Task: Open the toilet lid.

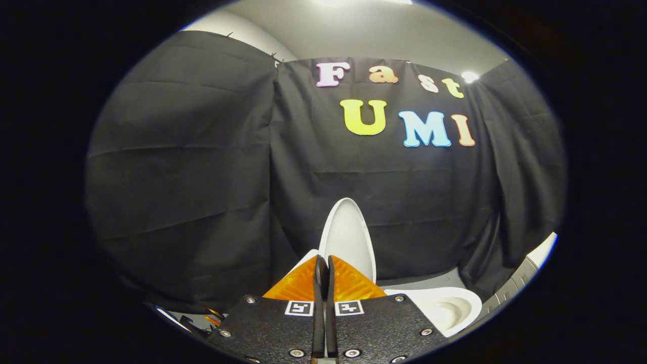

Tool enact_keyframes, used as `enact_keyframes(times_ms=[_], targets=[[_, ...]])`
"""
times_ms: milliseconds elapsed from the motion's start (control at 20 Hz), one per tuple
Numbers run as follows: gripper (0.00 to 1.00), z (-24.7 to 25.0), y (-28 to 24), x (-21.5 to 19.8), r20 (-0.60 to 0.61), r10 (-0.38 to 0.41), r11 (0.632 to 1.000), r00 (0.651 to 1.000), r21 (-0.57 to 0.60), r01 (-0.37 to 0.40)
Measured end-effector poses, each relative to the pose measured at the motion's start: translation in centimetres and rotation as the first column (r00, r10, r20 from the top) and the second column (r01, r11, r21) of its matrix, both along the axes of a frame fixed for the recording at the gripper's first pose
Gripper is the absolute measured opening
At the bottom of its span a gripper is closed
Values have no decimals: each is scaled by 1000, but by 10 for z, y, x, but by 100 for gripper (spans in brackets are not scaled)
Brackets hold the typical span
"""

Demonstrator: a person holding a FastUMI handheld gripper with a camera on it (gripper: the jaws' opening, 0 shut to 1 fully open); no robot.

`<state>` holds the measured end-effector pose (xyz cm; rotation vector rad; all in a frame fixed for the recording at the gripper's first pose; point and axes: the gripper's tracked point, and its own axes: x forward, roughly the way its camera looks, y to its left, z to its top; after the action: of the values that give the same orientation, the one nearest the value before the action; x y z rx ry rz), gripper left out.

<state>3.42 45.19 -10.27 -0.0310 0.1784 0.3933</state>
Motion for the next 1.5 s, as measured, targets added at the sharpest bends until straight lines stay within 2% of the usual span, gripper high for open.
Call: enact_keyframes(times_ms=[150, 450, 650, 900, 1000, 1100, 1400, 1500], targets=[[1, -3, 8, 0, -8, 15, 1000, 1000, 9, -15], [1, -10, 28, -7, 2, 36, 997, 999, -65, -36], [1, -14, 35, -7, -11, 43, 998, 999, -38, -44], [1, -10, 26, -5, 5, 17, 998, 1000, -64, -17], [1, -11, 29, -5, 5, 36, 998, 999, -52, -36], [17, -9, 29, -9, 9, 61, 998, 998, -36, -60], [95, 11, 10, -41, 15, 145, 989, 989, 19, -145], [96, 22, -4, -62, 20, 197, 979, 980, 56, -198]])
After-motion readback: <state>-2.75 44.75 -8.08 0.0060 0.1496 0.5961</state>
